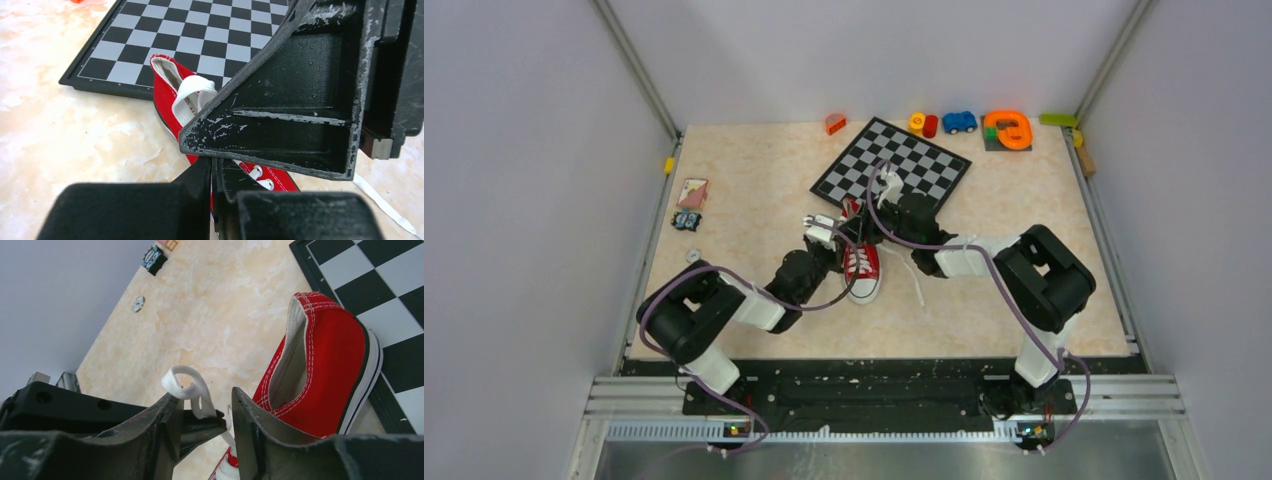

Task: Tie the shoes
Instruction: Wrap the shoelace around the shoelace.

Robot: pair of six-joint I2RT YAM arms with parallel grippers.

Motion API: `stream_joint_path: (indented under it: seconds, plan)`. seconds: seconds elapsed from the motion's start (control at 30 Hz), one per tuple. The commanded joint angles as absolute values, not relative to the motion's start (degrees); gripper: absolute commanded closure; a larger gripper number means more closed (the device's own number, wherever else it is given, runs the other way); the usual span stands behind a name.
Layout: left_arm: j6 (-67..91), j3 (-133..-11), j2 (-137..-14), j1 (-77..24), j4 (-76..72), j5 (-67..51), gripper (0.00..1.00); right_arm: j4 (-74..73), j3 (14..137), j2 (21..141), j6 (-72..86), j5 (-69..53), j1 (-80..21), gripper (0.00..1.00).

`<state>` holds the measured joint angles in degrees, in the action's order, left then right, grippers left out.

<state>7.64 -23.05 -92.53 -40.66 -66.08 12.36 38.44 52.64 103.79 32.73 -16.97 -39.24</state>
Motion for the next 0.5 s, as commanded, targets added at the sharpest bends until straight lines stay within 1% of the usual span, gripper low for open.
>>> stream_joint_path:
  seconds: [0.0,0.13,0.23,0.3,0.33,0.4,0.47]
  plan:
    - [9.6,-21.59,-92.84,-39.31,-73.56,7.67,1.0,37.88,54.45,100.54,30.1,-15.48,-39.12,0.55]
    - [8.95,-18.94,-96.98,-38.88,-85.19,5.72,1.0,36.45,52.55,95.77,28.99,-12.82,-39.07,0.54]
    - [9.24,-18.21,-99.11,-38.49,-90.23,4.46,1.0,33.12,51.03,91.18,28.15,-9.87,-38.98,0.53]
    - [9.24,-18.18,-99.08,-38.13,-89.94,3.62,1.0,32.49,48.53,87.57,27.94,-9.78,-38.62,0.45]
    - [9.23,-18.26,-98.73,-37.95,-88.94,3.31,1.0,32.69,46.74,85.89,28.35,-10.28,-38.17,0.43]
    - [9.18,-18.36,-97.62,-37.75,-86.73,3.24,1.0,32.15,43.29,82.35,28.85,-11.94,-36.75,0.41]
    - [9.28,-18.31,-96.45,-37.59,-84.62,3.29,1.0,27.56,41.22,79.74,28.56,-13.08,-35.0,0.41]
